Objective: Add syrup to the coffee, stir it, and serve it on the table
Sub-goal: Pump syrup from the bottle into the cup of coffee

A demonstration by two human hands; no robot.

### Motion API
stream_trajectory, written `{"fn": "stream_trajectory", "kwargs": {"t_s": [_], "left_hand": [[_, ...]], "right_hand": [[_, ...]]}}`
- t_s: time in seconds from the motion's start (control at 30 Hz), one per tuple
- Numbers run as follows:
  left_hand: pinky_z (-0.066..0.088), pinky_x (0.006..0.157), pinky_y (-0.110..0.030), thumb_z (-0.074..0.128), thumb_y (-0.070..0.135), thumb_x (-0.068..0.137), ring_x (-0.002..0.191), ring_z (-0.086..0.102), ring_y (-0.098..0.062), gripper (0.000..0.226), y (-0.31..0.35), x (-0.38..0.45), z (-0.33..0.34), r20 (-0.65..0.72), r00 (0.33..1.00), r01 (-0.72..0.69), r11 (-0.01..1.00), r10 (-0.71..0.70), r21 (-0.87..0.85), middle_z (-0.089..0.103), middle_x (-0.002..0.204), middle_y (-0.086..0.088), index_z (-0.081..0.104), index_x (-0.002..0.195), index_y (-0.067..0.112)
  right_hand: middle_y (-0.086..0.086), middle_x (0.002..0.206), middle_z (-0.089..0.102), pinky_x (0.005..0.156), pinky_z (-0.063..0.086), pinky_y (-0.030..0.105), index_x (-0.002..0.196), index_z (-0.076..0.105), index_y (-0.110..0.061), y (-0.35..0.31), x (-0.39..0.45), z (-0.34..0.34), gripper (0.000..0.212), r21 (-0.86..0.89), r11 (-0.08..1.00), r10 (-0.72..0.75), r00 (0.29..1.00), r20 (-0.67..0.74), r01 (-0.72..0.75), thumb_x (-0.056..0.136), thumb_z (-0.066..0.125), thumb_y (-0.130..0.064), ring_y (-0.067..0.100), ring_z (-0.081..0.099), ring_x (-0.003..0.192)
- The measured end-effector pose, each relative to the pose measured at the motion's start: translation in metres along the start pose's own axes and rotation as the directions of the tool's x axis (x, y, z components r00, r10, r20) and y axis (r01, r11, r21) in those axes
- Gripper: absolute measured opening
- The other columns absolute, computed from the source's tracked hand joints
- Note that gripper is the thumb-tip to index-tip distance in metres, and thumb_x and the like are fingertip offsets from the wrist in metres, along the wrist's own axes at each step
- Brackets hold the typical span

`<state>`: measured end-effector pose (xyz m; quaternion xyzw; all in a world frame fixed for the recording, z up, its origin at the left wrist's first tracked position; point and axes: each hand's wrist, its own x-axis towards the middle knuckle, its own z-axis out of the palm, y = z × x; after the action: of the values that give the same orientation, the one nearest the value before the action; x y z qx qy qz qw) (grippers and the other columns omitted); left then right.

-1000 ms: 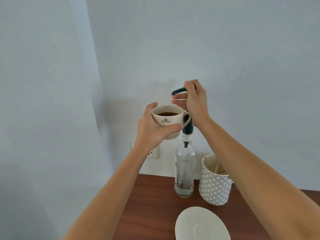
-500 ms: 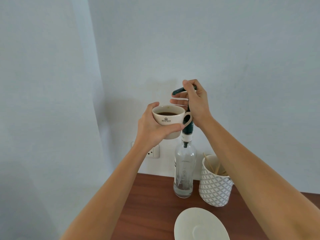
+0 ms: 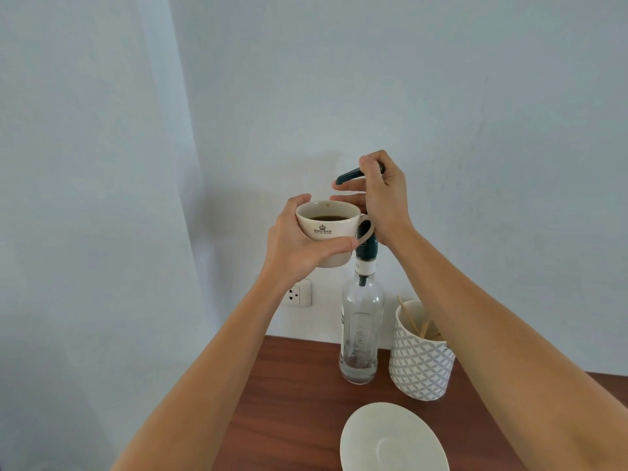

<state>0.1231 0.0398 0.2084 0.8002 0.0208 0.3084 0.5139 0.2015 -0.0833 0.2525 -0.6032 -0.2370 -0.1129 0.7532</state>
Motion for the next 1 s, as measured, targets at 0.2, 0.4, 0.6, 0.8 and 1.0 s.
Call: {"fn": "stream_trajectory", "kwargs": {"t_s": [0.2,0.4,0.6,0.8,1.0], "left_hand": [[0.052,0.080,-0.023,0.097,0.033,0.053,0.106,0.062,-0.013,0.100,-0.0013,0.0020,0.0002,0.001,1.000,0.001,1.000,-0.001,0.003,0.062,0.119,0.007,0.046,0.139,0.025],[0.051,0.075,-0.018,0.097,0.033,0.052,0.104,0.062,-0.011,0.100,-0.0028,0.0037,0.0015,0.003,1.000,0.001,1.000,-0.001,0.001,0.063,0.119,0.007,0.046,0.138,0.026],[0.053,0.081,-0.023,0.097,0.033,0.052,0.106,0.063,-0.013,0.100,-0.0046,0.0044,0.0018,-0.003,1.000,-0.003,1.000,0.003,-0.004,0.063,0.119,0.006,0.047,0.138,0.026],[0.055,0.086,-0.028,0.097,0.035,0.050,0.106,0.063,-0.013,0.101,-0.0058,0.0054,0.0029,-0.006,1.000,-0.007,1.000,0.007,-0.006,0.063,0.118,0.007,0.047,0.137,0.025],[0.057,0.087,-0.031,0.091,0.045,0.042,0.106,0.063,-0.013,0.106,-0.0052,0.0052,0.0037,-0.002,1.000,0.002,1.000,-0.002,-0.018,0.064,0.118,0.007,0.047,0.137,0.026]], "right_hand": [[0.012,0.070,0.074,0.070,0.055,0.067,0.085,0.051,-0.011,0.0013,-0.0008,0.0019,0.015,-0.020,1.000,0.004,1.000,-0.020,-0.005,0.096,0.048,-0.022,0.040,0.075,0.066],[0.021,0.077,0.074,0.069,0.056,0.062,0.086,0.052,-0.010,0.0011,-0.0010,0.0015,0.015,-0.042,0.999,-0.019,0.999,-0.046,0.017,0.096,0.047,-0.021,0.041,0.075,0.065],[0.024,0.077,0.073,0.068,0.057,0.061,0.086,0.053,-0.010,0.0004,-0.0007,0.0027,0.014,-0.052,0.998,-0.029,0.998,-0.053,0.026,0.095,0.047,-0.020,0.041,0.075,0.064],[0.023,0.074,0.073,0.067,0.057,0.060,0.084,0.052,-0.010,0.0015,-0.0003,0.0026,0.014,-0.054,0.998,-0.030,0.998,-0.051,0.027,0.094,0.046,-0.019,0.042,0.074,0.063],[0.023,0.073,0.073,0.067,0.057,0.060,0.083,0.051,-0.011,0.0019,0.0006,0.0021,0.014,-0.056,0.998,-0.027,0.998,-0.051,0.024,0.094,0.046,-0.018,0.041,0.074,0.064]]}}
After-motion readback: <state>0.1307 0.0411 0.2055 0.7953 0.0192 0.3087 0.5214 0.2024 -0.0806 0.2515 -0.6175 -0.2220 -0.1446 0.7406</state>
